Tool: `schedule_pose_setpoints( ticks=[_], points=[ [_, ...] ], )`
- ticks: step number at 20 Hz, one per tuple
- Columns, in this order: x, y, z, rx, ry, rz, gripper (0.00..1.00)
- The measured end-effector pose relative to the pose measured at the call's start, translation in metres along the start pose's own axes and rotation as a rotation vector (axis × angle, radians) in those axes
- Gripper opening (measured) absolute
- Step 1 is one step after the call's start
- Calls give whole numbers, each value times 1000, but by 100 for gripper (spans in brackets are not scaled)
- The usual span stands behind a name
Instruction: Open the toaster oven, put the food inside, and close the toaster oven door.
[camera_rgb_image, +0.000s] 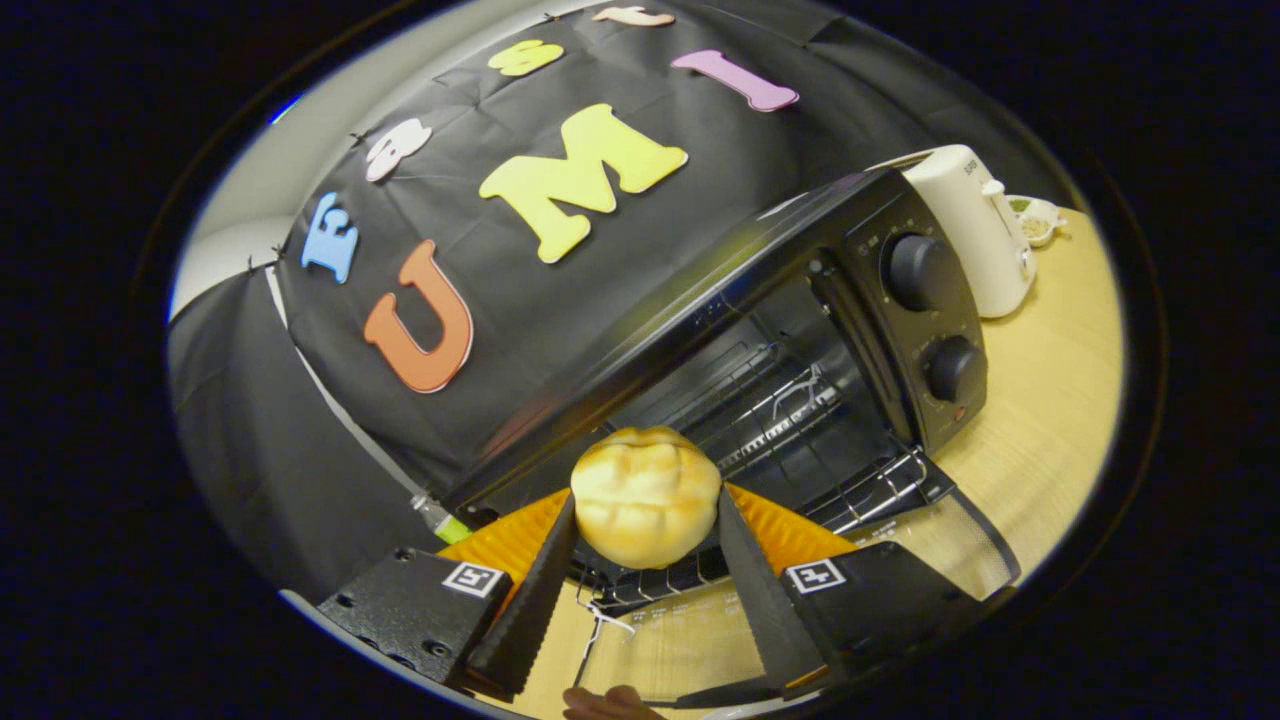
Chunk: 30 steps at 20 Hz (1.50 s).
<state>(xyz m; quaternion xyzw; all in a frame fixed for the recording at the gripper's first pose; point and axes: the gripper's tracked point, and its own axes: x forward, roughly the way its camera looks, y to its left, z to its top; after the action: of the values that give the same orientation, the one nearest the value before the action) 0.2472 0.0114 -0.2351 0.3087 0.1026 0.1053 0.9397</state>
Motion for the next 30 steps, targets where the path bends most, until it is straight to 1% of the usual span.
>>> schedule_pose_setpoints(
  ticks=[2, 5, 6, 8, 9, 11, 13, 16, 18, 19, 21, 22, 24, 26, 27, 29, 30],
  points=[
    [12, -8, 3, -8, 2, -18, 88],
    [21, -10, -2, 2, 15, -5, 89],
    [20, -8, -5, 10, 21, 8, 90],
    [16, -8, -3, 10, 2, 3, 99],
    [11, -7, 1, 3, -13, -9, 100],
    [3, 0, 1, -7, -23, 0, 100],
    [-18, 4, -2, -52, -8, -6, 100],
    [-48, 3, -5, -181, 4, -34, 100],
    [-68, -2, -8, -256, 34, -64, 100],
    [-79, -8, -14, -289, 69, -88, 100],
    [-103, -15, -31, -373, 177, -110, 100],
    [-114, -20, -35, -401, 201, -134, 100],
    [-129, -21, -40, -437, 196, -152, 100],
    [-140, -25, -52, -443, 210, -193, 100],
    [-144, -25, -62, -446, 233, -212, 100],
    [-149, -35, -82, -502, 291, -275, 100],
    [-149, -36, -93, -510, 317, -291, 100]
  ],
)
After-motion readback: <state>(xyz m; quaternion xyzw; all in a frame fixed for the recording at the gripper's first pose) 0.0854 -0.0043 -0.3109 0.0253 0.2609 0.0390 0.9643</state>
